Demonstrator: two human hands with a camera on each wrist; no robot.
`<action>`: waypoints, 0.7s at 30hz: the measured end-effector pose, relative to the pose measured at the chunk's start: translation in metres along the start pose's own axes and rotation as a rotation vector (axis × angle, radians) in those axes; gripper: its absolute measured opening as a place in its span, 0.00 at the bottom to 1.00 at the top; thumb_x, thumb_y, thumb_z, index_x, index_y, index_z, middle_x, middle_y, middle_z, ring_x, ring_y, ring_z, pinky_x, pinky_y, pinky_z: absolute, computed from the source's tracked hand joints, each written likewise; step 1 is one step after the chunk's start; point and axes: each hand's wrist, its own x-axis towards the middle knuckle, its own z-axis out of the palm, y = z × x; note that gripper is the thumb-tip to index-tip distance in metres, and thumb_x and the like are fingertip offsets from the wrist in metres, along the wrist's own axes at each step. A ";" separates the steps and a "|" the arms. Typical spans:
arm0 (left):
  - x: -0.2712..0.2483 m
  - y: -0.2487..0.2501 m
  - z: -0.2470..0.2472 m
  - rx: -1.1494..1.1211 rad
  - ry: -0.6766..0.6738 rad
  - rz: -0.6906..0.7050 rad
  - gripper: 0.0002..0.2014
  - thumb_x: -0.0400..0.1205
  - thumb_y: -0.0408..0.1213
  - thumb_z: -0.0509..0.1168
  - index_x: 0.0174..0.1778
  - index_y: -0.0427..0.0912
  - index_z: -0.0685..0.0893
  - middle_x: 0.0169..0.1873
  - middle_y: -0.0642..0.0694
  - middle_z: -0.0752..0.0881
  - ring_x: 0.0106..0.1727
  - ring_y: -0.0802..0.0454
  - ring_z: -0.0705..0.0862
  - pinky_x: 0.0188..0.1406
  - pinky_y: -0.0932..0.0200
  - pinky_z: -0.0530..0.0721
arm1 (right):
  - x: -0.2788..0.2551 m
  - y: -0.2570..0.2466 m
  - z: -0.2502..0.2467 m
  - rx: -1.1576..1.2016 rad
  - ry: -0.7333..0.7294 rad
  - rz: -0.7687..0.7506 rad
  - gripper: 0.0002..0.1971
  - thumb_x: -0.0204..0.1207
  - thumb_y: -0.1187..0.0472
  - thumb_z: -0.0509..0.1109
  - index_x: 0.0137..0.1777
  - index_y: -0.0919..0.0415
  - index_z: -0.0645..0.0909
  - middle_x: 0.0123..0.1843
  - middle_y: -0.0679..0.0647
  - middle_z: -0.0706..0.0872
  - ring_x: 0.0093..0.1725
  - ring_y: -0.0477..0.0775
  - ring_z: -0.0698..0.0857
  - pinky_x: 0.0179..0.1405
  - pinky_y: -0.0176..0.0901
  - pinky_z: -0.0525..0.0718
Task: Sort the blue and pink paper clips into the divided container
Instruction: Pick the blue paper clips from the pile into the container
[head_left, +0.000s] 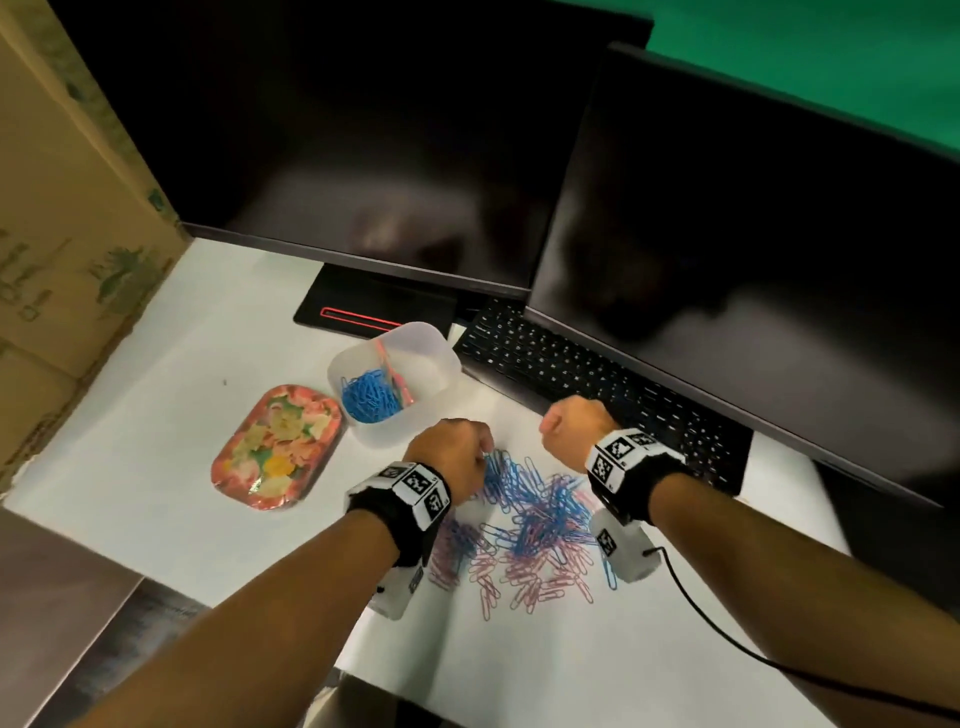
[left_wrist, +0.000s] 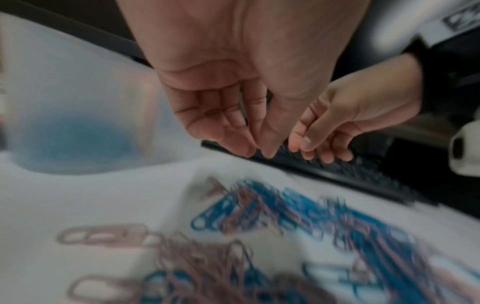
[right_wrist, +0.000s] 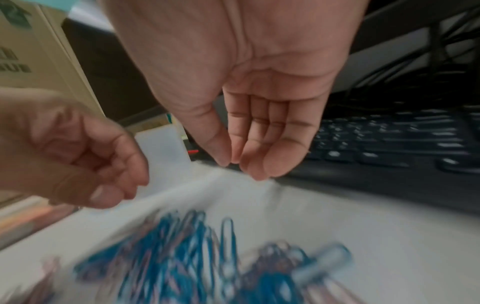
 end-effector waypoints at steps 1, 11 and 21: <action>0.003 0.002 0.006 0.056 -0.043 0.019 0.14 0.76 0.35 0.64 0.55 0.53 0.84 0.55 0.48 0.86 0.56 0.44 0.84 0.54 0.53 0.84 | -0.002 0.007 0.007 -0.030 -0.025 0.002 0.09 0.72 0.61 0.67 0.46 0.51 0.87 0.51 0.53 0.89 0.45 0.56 0.85 0.48 0.36 0.83; 0.008 -0.023 0.011 0.110 -0.065 -0.053 0.22 0.71 0.25 0.67 0.59 0.48 0.82 0.55 0.45 0.82 0.57 0.44 0.83 0.54 0.54 0.83 | -0.020 0.020 0.053 -0.184 -0.087 -0.198 0.19 0.75 0.51 0.70 0.65 0.48 0.73 0.63 0.52 0.77 0.60 0.58 0.81 0.58 0.49 0.82; 0.007 -0.037 0.008 0.076 0.048 -0.119 0.14 0.77 0.46 0.70 0.57 0.46 0.84 0.53 0.46 0.84 0.54 0.46 0.84 0.55 0.54 0.83 | -0.015 -0.012 0.055 -0.140 -0.019 -0.248 0.18 0.76 0.46 0.67 0.63 0.50 0.77 0.62 0.52 0.79 0.61 0.57 0.82 0.59 0.51 0.81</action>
